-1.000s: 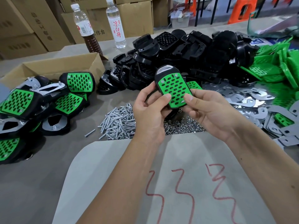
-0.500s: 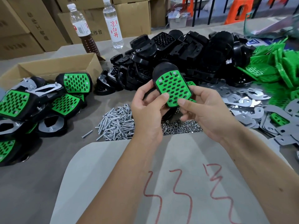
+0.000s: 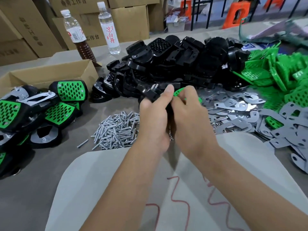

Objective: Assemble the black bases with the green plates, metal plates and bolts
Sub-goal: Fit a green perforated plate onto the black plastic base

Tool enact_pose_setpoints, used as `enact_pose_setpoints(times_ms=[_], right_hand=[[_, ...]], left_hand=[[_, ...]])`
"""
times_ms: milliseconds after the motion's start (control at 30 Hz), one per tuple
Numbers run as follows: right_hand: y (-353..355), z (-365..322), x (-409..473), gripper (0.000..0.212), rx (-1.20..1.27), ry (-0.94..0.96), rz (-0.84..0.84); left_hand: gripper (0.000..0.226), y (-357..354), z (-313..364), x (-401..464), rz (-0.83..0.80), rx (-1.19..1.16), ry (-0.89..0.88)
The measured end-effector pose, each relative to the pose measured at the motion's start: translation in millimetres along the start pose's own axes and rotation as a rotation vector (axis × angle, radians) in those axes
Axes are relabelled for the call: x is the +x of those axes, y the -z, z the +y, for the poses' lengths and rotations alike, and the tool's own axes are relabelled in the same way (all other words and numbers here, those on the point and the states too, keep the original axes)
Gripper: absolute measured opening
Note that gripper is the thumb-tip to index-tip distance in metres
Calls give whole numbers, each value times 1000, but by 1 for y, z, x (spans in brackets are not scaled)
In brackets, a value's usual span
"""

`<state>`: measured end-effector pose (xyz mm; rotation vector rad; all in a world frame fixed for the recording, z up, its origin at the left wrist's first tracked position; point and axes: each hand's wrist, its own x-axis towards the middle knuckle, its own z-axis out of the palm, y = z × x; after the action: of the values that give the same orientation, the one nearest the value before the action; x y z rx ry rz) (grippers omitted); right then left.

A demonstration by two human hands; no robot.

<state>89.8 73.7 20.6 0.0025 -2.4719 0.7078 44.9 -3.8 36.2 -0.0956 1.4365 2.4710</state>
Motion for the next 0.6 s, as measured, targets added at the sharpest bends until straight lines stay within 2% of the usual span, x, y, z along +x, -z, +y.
enact_pose_setpoints(times_ms=[67,133,200,267,333,433,500,533,600], right_hand=[[4,-1,-1,12,-47,7,33],[11,1,-2,30,-95,60,61],[20,11,-4,41,-47,84,22],[32,25,-9,41,10,150,-51],[45,40,-15,30,77,203,6],[69,65,-18,8,172,73,257],[85,90,-18,7,105,-56,375],[95,106,-18,8,0,-132,378],[114,138,-19,6,-248,-356,207]], left_hand=[[16,-1,0,2,16,0,8],[12,-5,-3,6,64,2,32],[10,-9,-8,10,80,18,45],[13,-15,-17,13,47,45,42],[18,-21,-25,15,0,56,35],[23,-38,-38,14,-66,67,63],[23,-51,-44,12,-120,13,124],[23,-59,-47,10,-147,-14,164],[24,-72,-56,10,-199,-49,239]])
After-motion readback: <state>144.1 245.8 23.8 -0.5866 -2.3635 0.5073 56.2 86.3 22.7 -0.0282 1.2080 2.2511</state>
